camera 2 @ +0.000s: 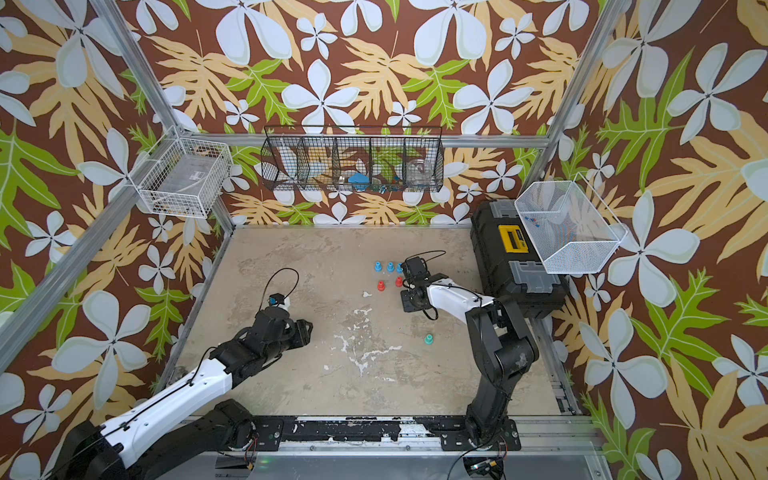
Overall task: Close the stamp cap
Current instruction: Move the stamp at the center of the board.
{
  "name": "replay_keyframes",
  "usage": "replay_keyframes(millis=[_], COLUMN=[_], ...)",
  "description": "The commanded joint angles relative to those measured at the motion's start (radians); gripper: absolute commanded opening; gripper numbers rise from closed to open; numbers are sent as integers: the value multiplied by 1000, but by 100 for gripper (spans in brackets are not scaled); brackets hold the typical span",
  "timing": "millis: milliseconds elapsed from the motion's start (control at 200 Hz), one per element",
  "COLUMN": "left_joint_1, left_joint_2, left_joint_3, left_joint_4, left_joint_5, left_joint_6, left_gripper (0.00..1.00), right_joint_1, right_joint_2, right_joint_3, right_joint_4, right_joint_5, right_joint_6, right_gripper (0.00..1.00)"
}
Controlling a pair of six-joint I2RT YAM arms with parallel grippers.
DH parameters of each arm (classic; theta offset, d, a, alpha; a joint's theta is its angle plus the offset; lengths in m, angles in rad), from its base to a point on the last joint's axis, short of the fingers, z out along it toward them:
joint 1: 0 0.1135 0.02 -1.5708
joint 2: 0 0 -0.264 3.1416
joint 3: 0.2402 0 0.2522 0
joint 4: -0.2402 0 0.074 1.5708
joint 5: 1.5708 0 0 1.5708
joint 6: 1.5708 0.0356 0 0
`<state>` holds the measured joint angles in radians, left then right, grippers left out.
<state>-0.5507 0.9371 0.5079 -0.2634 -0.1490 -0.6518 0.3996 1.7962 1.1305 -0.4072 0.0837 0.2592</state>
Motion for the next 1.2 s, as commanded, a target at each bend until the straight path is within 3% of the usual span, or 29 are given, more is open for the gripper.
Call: replay_keyframes(millis=[0, 385, 746, 946, 1191], left_joint_1=[3, 2, 3, 2, 11], left_joint_2=[2, 5, 17, 35, 126], left_joint_3=[6, 9, 21, 26, 37], left_joint_4=[10, 8, 8, 12, 72], left_joint_5=[6, 7, 19, 19, 56], left_joint_6=[9, 10, 14, 14, -3], left_gripper=[60, 60, 60, 60, 60], right_joint_1=[-8, -16, -16, -13, 23], right_joint_2=[31, 115, 92, 39, -172], right_joint_3=[16, 140, 182, 163, 47], right_joint_4=[-13, -42, -59, -66, -74], right_joint_5=[5, 13, 11, 5, 14], right_joint_6=[-11, -18, -24, -23, -2], right_gripper=[10, 12, 38, 44, 45])
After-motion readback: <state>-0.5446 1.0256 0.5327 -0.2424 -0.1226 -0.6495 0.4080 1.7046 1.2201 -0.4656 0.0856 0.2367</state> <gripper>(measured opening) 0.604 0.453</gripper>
